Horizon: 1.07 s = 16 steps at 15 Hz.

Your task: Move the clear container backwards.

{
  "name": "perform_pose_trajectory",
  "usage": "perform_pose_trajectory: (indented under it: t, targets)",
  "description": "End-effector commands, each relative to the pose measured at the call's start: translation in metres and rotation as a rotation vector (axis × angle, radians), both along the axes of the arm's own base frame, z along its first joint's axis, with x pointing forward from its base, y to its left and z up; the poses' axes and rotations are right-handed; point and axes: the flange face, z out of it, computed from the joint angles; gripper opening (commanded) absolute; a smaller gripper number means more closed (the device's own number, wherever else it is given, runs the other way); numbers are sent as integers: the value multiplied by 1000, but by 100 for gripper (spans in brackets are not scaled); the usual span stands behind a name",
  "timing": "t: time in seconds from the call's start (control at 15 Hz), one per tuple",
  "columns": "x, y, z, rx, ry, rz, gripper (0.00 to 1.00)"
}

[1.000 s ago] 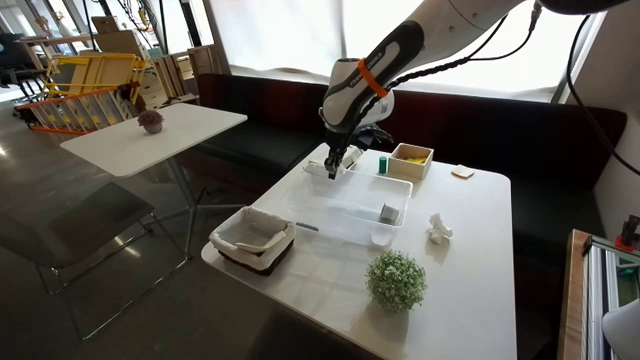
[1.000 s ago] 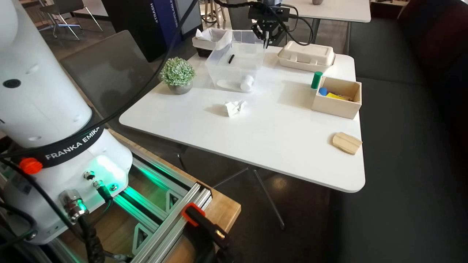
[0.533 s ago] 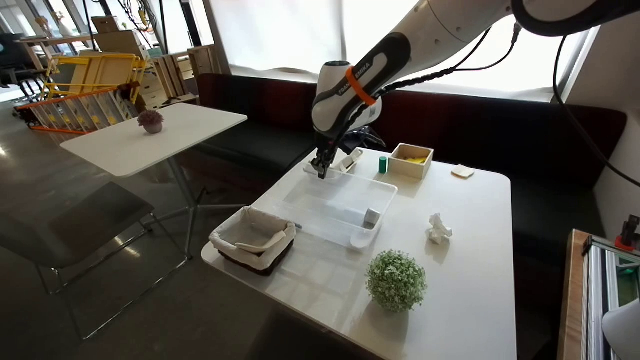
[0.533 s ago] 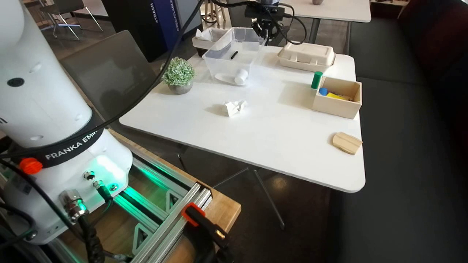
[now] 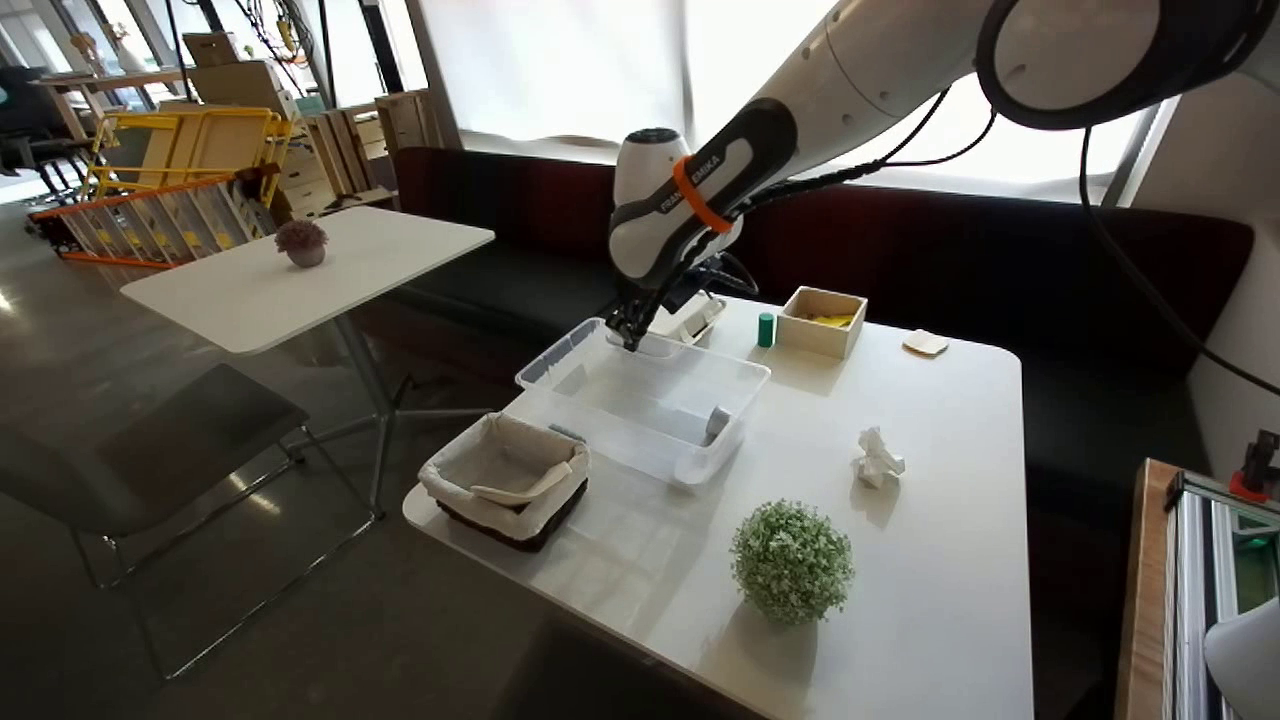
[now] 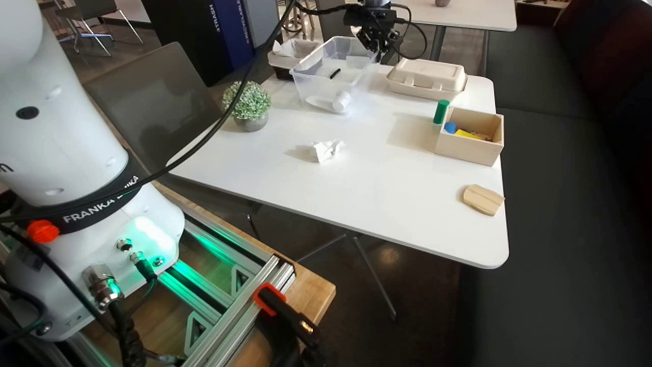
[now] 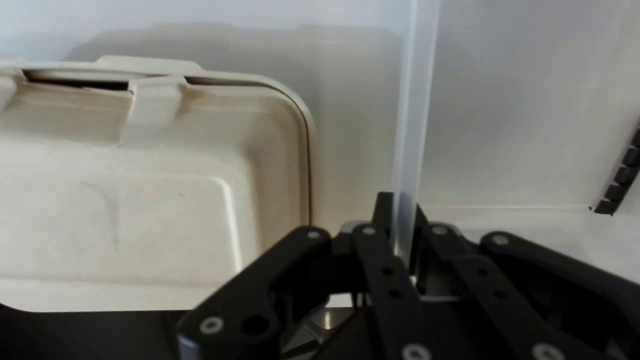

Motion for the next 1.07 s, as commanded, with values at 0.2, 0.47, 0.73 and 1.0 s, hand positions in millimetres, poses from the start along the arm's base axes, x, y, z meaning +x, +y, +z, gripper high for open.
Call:
perform_pose_trajectory:
  t: [0.2, 0.47, 0.73, 1.0]
  targets:
    - [32, 12, -14, -53, -32, 2, 2]
    - [44, 15, -18, -69, -51, 11, 2]
    - [54, 19, -20, -76, -68, 20, 2]
    - [60, 20, -22, -86, -86, 26, 2]
